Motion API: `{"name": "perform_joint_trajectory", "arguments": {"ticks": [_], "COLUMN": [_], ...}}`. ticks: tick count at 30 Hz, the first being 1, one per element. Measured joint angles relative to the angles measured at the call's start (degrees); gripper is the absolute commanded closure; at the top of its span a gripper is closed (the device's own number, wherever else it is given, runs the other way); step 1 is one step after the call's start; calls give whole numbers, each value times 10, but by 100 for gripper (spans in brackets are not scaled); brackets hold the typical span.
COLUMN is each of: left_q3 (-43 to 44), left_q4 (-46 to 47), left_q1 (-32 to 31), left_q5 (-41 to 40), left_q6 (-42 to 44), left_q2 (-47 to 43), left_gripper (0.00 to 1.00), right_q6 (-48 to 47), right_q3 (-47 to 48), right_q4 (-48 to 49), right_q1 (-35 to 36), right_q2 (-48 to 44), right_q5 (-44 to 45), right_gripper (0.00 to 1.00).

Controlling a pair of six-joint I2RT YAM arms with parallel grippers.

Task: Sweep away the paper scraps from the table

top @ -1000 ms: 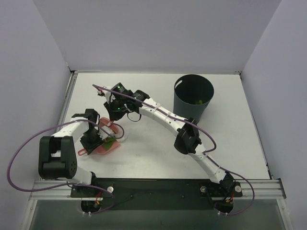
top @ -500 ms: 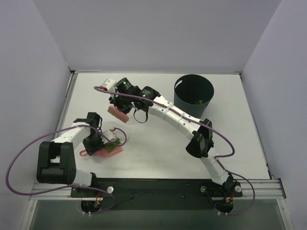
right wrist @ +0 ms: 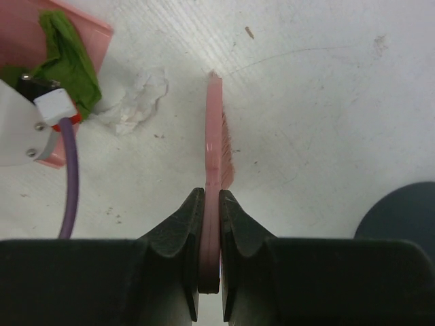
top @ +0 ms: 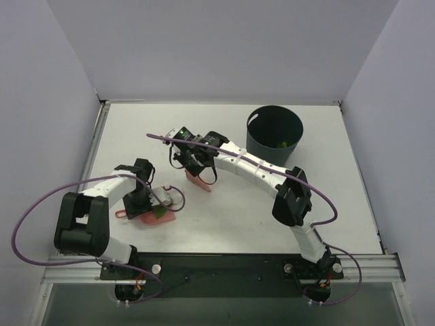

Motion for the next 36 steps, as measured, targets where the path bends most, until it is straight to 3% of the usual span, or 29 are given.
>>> {"name": "perform_joint_trajectory", "arguments": {"ticks": [15, 24, 36], "left_q3": [63, 63, 58], "left_q4": [-43, -39, 35], "left_q1": [-36, -46, -56], "left_q5": [-16, -12, 100], "left_q6": [-63, -96, -122], "left_q2": [76, 75, 47], "left_gripper": [100, 100, 100], "right_q6": [145, 202, 210], "right_q3": [47, 84, 42], "right_q4": [-2, -12, 12], "right_q1": [37, 11, -68], "right_q2": [31, 52, 27], "right_q5": [-69, -90, -233], "right_gripper": [100, 100, 100]}}
